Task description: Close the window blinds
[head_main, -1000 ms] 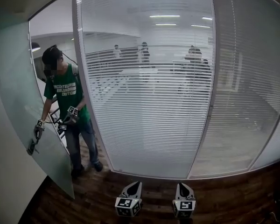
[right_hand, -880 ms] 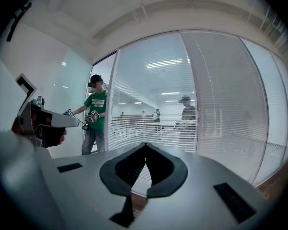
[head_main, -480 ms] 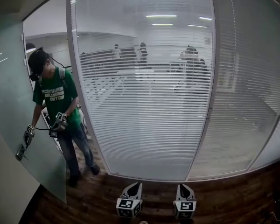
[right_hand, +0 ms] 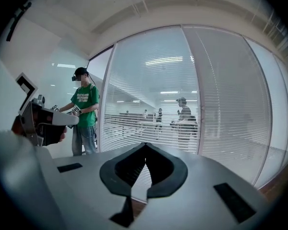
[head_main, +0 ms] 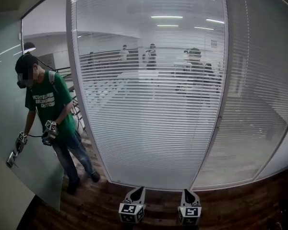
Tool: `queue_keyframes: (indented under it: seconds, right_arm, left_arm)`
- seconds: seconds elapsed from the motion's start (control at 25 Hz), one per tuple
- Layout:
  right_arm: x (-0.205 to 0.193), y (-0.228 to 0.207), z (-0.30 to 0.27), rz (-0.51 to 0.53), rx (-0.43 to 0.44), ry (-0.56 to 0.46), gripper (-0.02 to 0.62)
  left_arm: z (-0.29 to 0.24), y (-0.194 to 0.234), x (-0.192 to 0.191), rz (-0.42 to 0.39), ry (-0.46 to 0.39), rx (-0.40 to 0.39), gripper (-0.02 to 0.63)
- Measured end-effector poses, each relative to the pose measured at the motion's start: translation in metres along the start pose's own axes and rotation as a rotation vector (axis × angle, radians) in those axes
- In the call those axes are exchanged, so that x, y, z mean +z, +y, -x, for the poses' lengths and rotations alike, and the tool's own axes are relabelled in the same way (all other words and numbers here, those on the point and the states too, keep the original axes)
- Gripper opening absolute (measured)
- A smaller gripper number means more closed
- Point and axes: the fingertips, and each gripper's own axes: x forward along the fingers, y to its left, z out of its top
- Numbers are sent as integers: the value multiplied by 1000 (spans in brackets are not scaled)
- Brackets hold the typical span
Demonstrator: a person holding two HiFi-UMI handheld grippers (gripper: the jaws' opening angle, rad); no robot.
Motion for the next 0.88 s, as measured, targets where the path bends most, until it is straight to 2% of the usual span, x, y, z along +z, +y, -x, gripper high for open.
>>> queue_keyframes:
  seconds: [0.2, 0.64, 0.88]
  right_arm:
    - [6, -4, -25, 2, -13, -2, 3]
    - [-2, -4, -81, 15, -11, 20, 3]
    - [25, -10, -92, 33, -48, -46, 3]
  left_arm:
    - [-20, 14, 9, -1, -8, 14, -5]
    - [-65, 53, 1, -12, 9, 37, -5]
    - [-77, 66, 12, -19, 17, 40, -5]
